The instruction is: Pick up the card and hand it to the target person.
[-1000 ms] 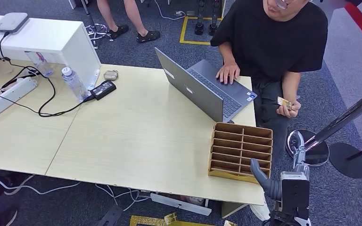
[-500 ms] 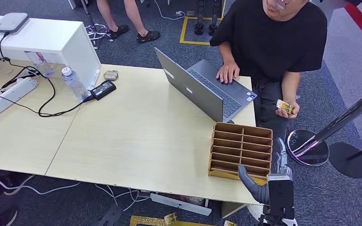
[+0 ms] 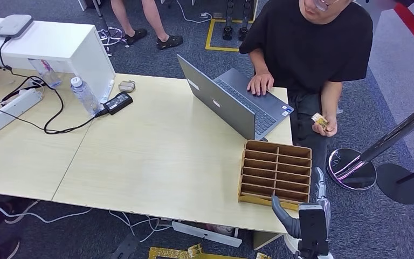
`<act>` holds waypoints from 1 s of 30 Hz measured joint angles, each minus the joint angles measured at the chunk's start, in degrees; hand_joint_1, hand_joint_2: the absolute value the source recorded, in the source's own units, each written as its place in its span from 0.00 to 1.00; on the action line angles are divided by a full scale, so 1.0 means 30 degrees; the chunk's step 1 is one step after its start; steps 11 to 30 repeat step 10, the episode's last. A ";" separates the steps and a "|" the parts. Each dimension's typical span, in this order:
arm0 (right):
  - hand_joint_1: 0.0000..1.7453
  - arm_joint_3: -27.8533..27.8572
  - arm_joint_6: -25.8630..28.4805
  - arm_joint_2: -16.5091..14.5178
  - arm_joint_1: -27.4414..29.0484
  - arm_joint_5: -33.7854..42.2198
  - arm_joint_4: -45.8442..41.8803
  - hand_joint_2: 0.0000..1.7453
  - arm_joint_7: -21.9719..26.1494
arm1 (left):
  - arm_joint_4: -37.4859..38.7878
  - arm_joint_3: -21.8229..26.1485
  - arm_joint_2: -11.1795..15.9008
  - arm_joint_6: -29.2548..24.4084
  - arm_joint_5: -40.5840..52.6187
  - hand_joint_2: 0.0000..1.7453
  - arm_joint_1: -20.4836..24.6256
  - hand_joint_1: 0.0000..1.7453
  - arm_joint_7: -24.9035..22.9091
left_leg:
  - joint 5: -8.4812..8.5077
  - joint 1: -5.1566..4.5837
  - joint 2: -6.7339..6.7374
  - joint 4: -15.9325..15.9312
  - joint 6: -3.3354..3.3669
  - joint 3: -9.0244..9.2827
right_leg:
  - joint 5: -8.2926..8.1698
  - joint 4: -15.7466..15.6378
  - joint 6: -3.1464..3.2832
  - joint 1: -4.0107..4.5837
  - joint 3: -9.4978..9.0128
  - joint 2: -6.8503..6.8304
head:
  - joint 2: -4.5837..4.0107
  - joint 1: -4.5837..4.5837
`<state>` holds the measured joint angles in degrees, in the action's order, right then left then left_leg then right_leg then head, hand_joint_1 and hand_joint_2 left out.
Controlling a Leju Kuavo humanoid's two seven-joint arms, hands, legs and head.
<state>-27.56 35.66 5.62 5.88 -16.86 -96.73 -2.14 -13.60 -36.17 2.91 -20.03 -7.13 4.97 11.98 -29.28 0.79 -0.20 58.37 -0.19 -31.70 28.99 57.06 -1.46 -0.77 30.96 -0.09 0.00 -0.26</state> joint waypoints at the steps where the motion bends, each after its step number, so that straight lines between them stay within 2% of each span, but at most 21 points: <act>1: 0.00 0.0000 0.0108 0.0002 0.0038 -0.0031 0.0027 1.00 0.0013 | 0.0000 0.0000 0.0000 0.0002 0.0000 0.00 -0.0001 0.00 0.0000 | 0.0000 0.0000 0.0000 0.0000 0.0000 0.0000 | 0.0000 0.0000 0.0000 0.0000 0.0000 0.0000 | 0.0000 0.0000; 30: 0.00 0.0029 0.0596 0.0007 0.0320 -0.0052 0.0042 1.00 0.0056 | 0.0000 0.0000 0.0000 0.0004 0.0000 0.00 -0.0001 0.00 -0.0007 | 0.0000 0.0000 0.0001 0.0000 0.0000 0.0000 | 0.0000 -0.0001 0.0000 0.0000 0.0001 0.0002 | 0.0000 0.0000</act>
